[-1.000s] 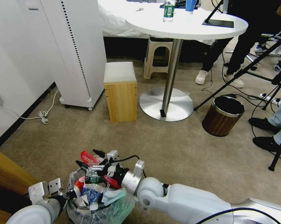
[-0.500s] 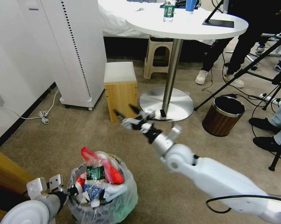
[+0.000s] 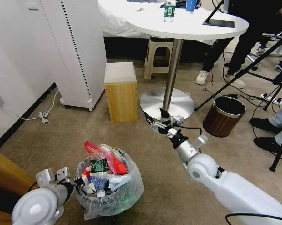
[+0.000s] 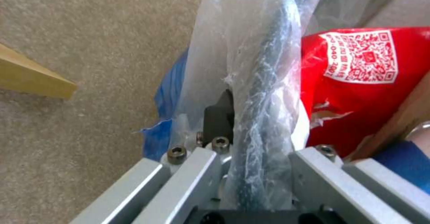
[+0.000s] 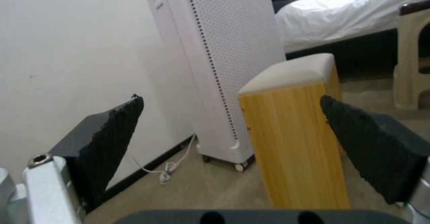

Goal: Pick up the trash bin and place the garbage on the floor into it.

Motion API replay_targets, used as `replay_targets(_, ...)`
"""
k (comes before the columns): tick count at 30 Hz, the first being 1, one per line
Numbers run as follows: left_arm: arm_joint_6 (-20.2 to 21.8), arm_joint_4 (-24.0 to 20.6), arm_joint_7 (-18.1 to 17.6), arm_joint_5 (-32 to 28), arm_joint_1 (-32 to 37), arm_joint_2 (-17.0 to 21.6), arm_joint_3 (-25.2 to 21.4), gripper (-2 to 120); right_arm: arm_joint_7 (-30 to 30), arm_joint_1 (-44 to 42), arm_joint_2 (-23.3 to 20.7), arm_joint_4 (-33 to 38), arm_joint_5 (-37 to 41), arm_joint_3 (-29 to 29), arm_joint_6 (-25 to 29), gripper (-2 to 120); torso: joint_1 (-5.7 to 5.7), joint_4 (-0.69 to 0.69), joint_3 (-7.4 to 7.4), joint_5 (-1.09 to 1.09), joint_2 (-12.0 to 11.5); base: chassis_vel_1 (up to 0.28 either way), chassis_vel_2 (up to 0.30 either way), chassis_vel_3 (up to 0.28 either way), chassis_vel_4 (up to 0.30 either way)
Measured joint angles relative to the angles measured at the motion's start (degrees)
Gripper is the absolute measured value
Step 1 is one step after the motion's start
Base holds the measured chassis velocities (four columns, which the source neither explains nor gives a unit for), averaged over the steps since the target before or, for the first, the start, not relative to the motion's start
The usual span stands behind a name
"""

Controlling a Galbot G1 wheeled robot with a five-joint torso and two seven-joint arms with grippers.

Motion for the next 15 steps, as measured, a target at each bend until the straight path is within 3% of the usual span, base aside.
replay_targets(15, 0.1, 7.3, 0.0, 0.4, -7.1, -0.9, 7.0, 0, -0.1, -4.9, 0.5, -0.8, -1.3, 3.2, 0.8, 100, 0.0, 0.01, -0.02, 0.06, 0.0, 0.0, 0.0, 0.0, 0.0)
